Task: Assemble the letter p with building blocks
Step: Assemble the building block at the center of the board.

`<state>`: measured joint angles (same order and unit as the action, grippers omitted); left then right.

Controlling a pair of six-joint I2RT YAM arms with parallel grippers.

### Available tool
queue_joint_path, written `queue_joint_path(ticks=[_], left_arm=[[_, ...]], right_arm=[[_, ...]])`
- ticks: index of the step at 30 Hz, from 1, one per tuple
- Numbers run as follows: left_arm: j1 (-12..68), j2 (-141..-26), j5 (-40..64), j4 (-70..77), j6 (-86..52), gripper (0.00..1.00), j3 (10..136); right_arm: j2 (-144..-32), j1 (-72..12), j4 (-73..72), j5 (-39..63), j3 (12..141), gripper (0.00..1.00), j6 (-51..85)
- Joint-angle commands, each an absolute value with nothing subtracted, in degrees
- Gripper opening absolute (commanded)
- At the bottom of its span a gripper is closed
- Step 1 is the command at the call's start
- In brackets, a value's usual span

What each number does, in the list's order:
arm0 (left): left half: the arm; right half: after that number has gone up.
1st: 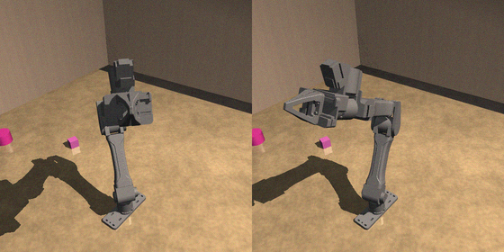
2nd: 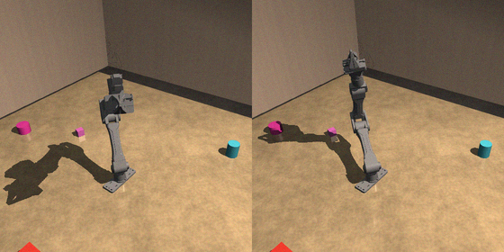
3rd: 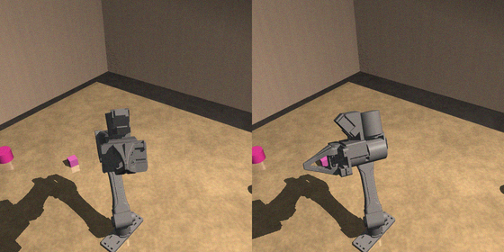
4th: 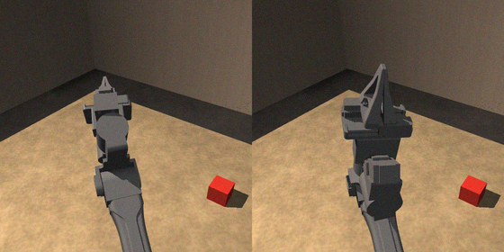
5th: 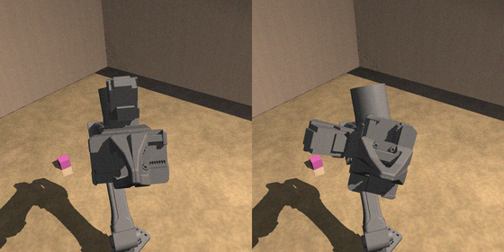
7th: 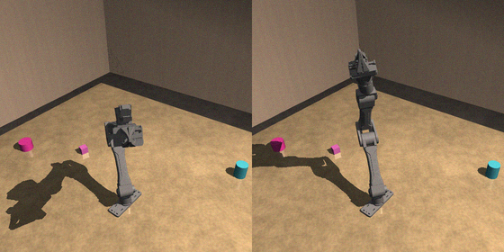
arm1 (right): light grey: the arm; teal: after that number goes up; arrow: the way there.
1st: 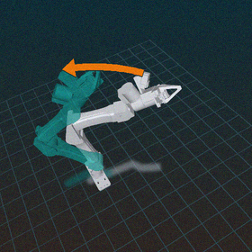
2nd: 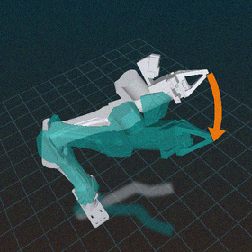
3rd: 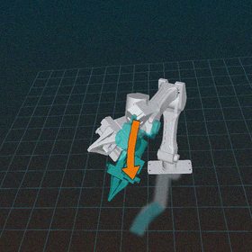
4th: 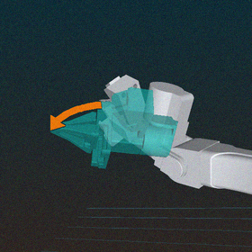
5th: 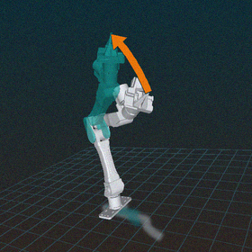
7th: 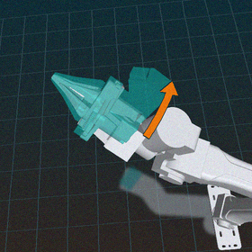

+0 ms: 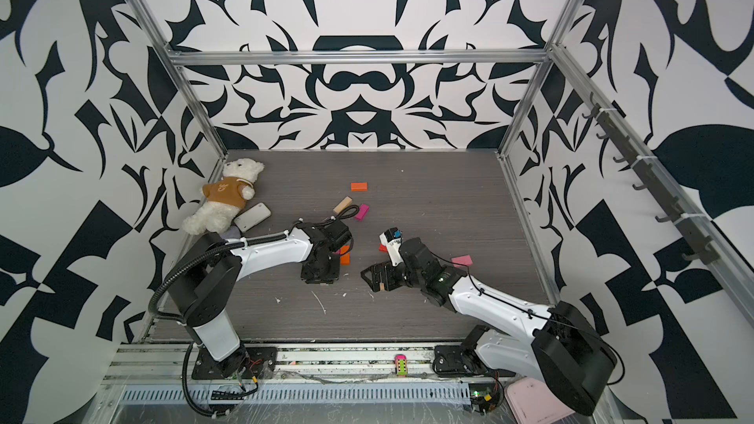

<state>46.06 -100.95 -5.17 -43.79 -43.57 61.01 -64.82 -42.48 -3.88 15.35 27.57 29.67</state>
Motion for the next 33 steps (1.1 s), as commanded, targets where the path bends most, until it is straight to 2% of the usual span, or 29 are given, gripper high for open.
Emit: queue_joint_path(ticks=[1,33], left_arm=[[44.8,-102.5,-6.8,-44.2,-44.1,0.26,60.7],[43.6,-104.7,-7.5,-42.9,-44.9,0.27,62.0]], right_arm=[[-64.4,-42.8,-4.3,14.6,28.0,0.99,28.6],[-67.0,-44.2,-3.9,14.2,29.2,0.99,27.8]])
